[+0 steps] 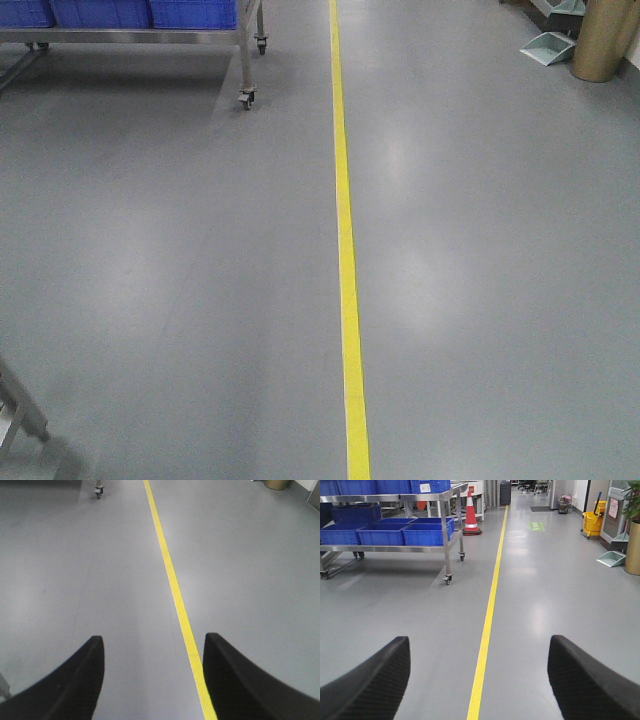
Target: Move and align brake pads A on conveyor
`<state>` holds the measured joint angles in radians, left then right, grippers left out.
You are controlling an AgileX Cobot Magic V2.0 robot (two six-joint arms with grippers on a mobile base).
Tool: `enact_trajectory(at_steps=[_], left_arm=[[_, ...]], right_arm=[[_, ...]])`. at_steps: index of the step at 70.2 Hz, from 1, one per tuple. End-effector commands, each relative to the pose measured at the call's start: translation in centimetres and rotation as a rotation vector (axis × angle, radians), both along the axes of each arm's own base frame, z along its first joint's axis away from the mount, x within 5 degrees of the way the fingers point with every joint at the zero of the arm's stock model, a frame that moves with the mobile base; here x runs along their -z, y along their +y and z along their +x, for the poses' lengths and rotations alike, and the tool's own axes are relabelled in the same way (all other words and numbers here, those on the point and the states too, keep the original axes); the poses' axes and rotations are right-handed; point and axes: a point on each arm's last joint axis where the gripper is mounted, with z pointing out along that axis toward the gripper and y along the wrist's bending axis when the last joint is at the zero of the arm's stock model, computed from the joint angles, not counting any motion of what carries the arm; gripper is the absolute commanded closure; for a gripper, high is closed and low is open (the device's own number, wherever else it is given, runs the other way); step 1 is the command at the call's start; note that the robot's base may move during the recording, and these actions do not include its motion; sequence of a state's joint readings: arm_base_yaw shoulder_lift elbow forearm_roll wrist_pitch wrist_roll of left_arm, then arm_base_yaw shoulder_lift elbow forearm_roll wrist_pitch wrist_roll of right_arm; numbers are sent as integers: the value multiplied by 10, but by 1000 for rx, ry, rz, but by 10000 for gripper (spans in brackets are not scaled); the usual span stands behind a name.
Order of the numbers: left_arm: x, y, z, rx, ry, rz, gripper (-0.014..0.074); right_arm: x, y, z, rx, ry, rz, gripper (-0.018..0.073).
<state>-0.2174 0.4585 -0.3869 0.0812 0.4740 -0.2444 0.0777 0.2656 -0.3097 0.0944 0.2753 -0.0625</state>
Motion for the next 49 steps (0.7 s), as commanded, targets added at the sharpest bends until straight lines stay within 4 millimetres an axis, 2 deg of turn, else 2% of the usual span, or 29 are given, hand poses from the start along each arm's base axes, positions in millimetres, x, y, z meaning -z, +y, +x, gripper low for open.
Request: enact_trajectory(at_steps=[1, 49], left_arm=[[-14, -1, 3, 7, -86, -21, 190], [-15, -1, 3, 7, -86, -21, 190]], right_arm=[[-16, -1, 1, 11, -95, 3, 23], [-16, -1, 1, 11, -95, 3, 23]])
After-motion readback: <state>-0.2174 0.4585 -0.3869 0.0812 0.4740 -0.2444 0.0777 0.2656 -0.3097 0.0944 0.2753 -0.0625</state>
